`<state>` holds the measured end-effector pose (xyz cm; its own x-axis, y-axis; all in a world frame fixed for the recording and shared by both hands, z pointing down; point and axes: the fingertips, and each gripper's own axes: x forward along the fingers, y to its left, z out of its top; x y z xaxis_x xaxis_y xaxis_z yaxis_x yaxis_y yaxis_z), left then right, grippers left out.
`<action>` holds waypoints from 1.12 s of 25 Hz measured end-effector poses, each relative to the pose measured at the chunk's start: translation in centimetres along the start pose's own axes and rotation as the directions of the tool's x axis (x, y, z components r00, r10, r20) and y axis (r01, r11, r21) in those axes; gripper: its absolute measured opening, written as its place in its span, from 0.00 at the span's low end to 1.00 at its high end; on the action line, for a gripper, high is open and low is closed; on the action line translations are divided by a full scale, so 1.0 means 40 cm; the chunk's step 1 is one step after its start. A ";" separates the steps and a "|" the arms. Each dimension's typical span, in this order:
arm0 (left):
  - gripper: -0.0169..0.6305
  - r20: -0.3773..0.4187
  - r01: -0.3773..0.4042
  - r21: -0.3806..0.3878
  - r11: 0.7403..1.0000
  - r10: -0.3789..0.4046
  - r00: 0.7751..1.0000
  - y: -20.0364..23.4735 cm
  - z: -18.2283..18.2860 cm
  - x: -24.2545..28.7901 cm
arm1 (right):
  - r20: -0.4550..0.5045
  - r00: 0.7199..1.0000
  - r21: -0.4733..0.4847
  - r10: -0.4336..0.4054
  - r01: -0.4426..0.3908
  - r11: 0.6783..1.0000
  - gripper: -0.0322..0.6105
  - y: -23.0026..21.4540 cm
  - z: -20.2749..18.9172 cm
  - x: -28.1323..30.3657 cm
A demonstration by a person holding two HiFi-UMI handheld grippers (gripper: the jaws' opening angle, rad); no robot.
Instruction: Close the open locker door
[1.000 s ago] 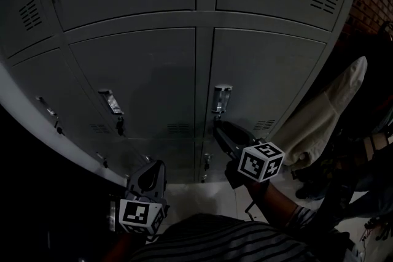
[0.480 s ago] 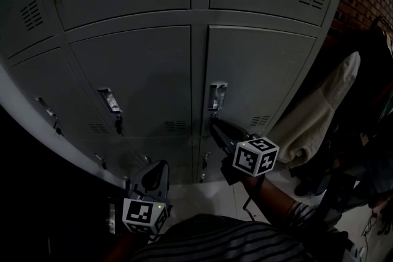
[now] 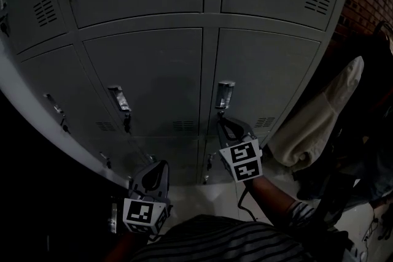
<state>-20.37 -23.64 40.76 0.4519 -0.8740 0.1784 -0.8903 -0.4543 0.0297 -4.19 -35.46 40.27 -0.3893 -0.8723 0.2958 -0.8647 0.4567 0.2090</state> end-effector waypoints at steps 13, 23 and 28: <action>0.03 -0.015 0.027 -0.023 0.999 -0.028 1.000 -0.019 -0.025 -0.014 | 0.069 0.995 0.232 0.066 -0.080 0.969 0.21 -0.009 -0.017 -0.067; 0.03 0.043 0.047 -0.042 0.998 -0.046 0.998 -0.102 -0.071 -0.016 | 0.140 0.989 0.359 0.048 -0.096 0.929 0.05 0.017 -0.078 -0.283; 0.03 0.049 0.041 -0.041 0.998 -0.039 0.998 -0.199 -0.106 -0.063 | 0.144 0.989 0.372 0.035 -0.087 0.924 0.05 0.041 -0.156 -0.429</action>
<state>-14.65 -17.09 44.23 0.4882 -0.8633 0.1283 -0.8727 -0.4820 0.0776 3.04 -18.64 41.36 -0.4613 -0.8716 0.1657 -0.8832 0.4333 -0.1797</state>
